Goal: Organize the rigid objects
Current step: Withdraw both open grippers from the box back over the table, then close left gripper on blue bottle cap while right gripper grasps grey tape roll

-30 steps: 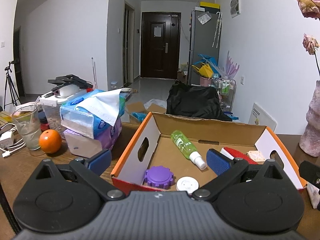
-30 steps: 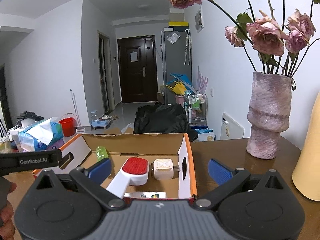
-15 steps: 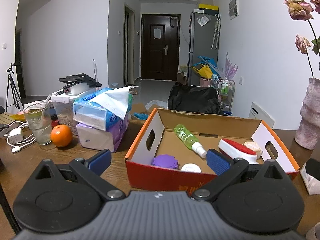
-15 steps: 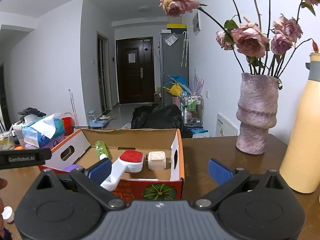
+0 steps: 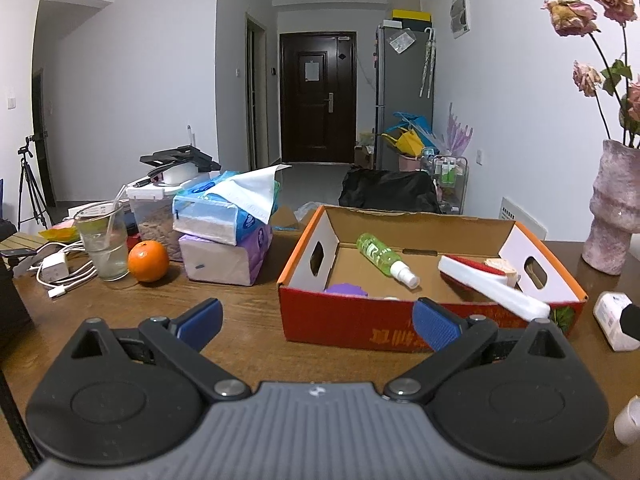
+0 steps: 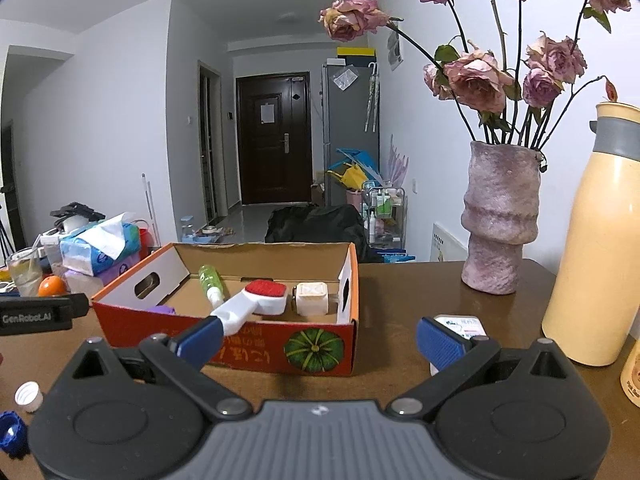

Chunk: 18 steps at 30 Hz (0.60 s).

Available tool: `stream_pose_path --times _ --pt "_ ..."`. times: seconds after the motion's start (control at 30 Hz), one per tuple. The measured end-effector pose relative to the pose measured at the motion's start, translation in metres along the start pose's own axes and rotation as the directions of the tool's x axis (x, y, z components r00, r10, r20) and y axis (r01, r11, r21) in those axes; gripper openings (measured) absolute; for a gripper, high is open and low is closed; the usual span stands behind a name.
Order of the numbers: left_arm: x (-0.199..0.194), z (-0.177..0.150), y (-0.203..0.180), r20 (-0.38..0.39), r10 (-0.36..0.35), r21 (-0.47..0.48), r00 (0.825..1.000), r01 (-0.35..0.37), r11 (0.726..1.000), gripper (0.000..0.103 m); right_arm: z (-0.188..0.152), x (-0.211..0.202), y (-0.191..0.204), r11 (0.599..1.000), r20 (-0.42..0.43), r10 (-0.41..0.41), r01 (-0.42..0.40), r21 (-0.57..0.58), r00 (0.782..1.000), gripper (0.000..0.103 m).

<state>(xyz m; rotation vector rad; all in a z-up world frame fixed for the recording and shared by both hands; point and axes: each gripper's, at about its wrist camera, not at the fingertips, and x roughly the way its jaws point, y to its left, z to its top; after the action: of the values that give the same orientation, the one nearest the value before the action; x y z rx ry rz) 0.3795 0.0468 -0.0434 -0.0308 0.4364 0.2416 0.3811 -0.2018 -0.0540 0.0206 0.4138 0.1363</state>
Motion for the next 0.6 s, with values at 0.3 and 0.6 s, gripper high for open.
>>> stream_pose_path --times 0.3,0.6 --pt "-0.022 -0.018 0.007 -0.009 -0.006 0.017 1.000 0.007 1.000 0.103 -0.021 -0.021 -0.007 1.000 -0.034 -0.013 0.012 -0.007 0.999 0.103" --pt "-0.041 -0.039 0.011 -0.025 -0.012 0.035 1.000 0.013 0.999 0.103 -0.045 -0.040 -0.021 0.999 -0.066 -0.045 0.043 -0.029 0.997 0.103"
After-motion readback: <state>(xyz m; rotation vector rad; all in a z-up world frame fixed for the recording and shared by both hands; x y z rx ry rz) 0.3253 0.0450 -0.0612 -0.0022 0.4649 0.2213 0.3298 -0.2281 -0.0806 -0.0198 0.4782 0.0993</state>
